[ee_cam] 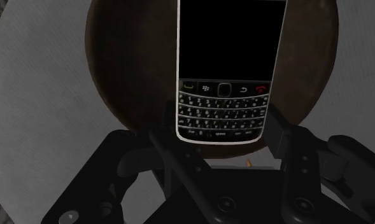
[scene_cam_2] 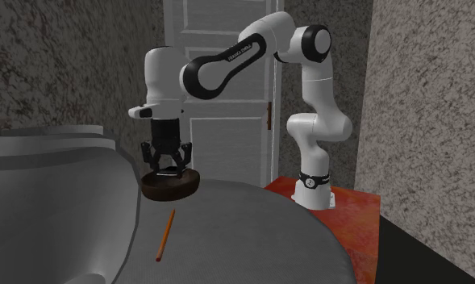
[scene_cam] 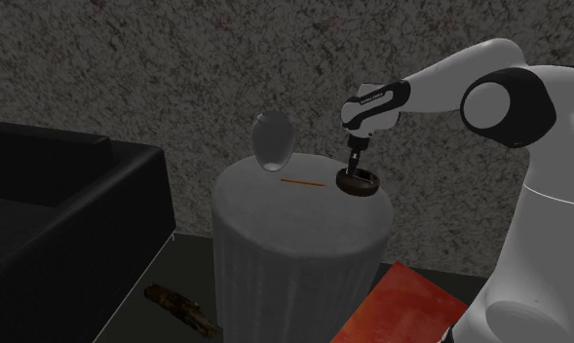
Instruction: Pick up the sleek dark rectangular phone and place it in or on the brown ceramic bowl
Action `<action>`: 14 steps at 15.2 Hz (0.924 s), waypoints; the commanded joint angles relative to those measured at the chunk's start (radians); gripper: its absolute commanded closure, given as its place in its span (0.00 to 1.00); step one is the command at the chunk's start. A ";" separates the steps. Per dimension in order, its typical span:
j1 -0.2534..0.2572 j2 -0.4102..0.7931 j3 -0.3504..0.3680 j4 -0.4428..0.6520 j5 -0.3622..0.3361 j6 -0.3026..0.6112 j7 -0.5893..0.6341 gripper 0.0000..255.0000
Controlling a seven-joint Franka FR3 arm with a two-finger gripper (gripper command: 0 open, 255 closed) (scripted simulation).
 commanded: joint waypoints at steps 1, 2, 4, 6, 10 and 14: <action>0.000 0.003 0.001 -0.006 0.002 0.010 -0.001 1.00; 0.000 0.003 0.001 -0.006 0.002 0.010 -0.001 1.00; 0.000 0.003 0.001 -0.006 0.002 0.010 -0.001 1.00; -0.001 0.003 0.001 -0.006 0.002 0.010 -0.001 1.00; 0.000 0.003 0.001 -0.006 0.002 0.010 -0.001 0.00; 0.002 -0.011 -0.002 0.011 -0.006 -0.020 0.004 0.00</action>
